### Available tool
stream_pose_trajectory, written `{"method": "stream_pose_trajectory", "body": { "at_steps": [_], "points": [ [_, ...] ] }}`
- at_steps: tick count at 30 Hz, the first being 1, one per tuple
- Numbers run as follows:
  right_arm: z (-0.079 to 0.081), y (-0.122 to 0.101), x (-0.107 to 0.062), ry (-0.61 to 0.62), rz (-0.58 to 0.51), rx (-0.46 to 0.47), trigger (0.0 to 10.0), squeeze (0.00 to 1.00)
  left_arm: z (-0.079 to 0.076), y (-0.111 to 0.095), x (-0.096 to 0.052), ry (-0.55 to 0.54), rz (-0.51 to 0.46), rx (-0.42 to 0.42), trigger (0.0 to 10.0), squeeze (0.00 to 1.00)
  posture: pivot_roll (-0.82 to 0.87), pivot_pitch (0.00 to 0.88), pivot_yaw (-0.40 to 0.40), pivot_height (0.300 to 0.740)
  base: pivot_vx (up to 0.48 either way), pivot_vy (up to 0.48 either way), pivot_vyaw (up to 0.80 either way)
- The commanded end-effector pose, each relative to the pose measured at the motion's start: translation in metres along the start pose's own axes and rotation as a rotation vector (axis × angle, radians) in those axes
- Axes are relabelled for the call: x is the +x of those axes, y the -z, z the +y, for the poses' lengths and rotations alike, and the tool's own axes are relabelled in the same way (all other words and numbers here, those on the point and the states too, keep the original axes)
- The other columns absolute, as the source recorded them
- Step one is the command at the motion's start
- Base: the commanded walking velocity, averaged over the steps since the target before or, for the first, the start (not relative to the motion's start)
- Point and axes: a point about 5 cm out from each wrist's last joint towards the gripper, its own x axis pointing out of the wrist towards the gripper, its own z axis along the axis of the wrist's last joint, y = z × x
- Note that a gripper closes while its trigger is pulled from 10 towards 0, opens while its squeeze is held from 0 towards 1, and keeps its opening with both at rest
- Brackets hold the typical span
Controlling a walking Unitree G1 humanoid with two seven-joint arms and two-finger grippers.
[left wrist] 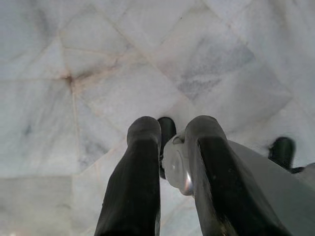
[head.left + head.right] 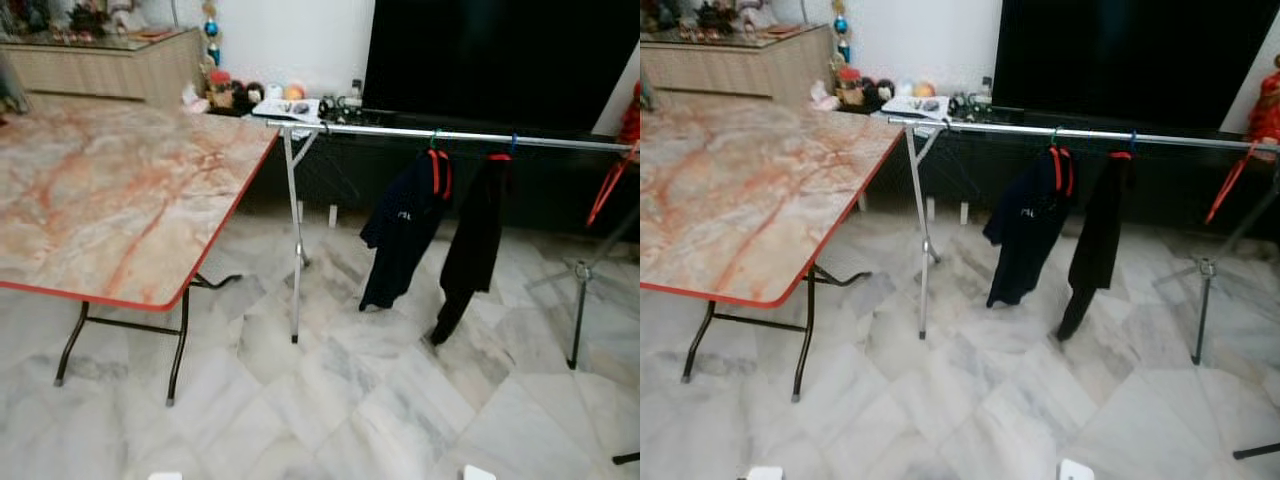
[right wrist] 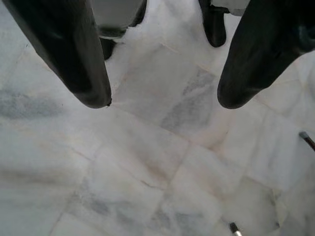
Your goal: Hang hanger
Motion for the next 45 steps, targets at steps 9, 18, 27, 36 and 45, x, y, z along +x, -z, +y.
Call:
{"method": "stream_pose_trajectory", "body": {
  "at_steps": [9, 18, 27, 36, 45],
  "points": [
    [-0.0039, 0.0021, -0.0010, 0.018, 0.005, 0.000, 10.0, 0.00, -0.0040, 0.0038, -0.0001, 0.013, 0.008, -0.001, 10.0, 0.00, 0.15, 0.000, 0.010, 0.740, 0.000, 0.000, 0.00],
    [-0.0044, 0.0025, -0.0012, 0.019, 0.007, -0.004, 10.0, 0.00, -0.0064, 0.0030, 0.0004, 0.023, 0.006, -0.015, 10.0, 0.00, 0.15, 0.000, 0.008, 0.740, 0.087, 0.000, 0.00],
    [-0.0068, 0.0024, -0.0017, 0.024, 0.007, -0.004, 10.0, 0.00, -0.0054, 0.0034, 0.0002, 0.027, 0.009, -0.017, 10.0, 0.00, 0.14, 0.000, 0.008, 0.740, 0.295, 0.000, 0.00],
    [-0.0090, 0.0029, -0.0022, 0.027, 0.008, -0.005, 10.0, 0.00, -0.0056, 0.0044, 0.0000, 0.029, 0.012, -0.019, 10.0, 0.00, 0.15, 0.000, 0.007, 0.740, 0.335, 0.000, 0.00],
    [-0.0078, 0.0014, -0.0015, 0.028, 0.009, -0.005, 10.0, 0.00, -0.0068, 0.0041, 0.0002, 0.033, 0.013, -0.018, 10.0, 0.00, 0.15, 0.000, 0.007, 0.740, 0.338, 0.000, 0.00]
  ]
}}
